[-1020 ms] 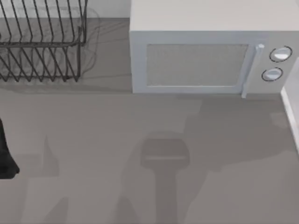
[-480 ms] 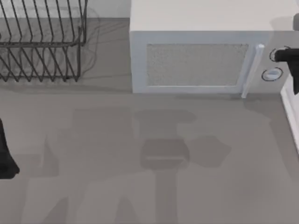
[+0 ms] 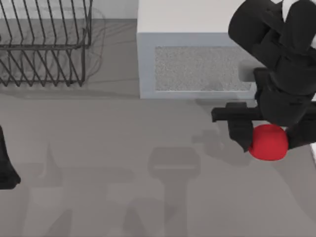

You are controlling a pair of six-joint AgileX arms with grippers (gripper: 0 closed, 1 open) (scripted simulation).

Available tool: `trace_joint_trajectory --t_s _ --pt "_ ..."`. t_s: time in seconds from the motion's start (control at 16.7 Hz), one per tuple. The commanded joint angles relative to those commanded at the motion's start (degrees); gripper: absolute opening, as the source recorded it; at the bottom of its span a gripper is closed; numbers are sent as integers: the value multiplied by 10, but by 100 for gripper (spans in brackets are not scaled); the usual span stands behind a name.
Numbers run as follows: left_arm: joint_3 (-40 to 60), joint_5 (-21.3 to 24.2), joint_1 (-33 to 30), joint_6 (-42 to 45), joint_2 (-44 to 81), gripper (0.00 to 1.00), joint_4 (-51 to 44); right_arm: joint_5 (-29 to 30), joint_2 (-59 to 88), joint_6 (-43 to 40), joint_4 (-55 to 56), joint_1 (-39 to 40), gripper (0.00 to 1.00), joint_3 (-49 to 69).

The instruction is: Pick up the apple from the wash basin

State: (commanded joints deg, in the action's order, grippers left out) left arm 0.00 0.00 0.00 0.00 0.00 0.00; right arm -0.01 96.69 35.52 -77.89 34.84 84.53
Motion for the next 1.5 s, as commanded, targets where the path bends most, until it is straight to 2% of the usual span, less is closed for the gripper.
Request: trace_joint_trajectory --t_s 0.42,0.9,1.26,1.5 --pt "0 0 0 0 0 100 0 -1 1 8 9 6 0 -13" --pt "0 0 0 0 0 100 0 0 34 11 218 10 0 -178" --pt "0 0 0 0 0 100 0 0 41 11 250 10 0 -208" --pt "0 0 0 0 0 100 0 0 41 11 250 10 30 -208"
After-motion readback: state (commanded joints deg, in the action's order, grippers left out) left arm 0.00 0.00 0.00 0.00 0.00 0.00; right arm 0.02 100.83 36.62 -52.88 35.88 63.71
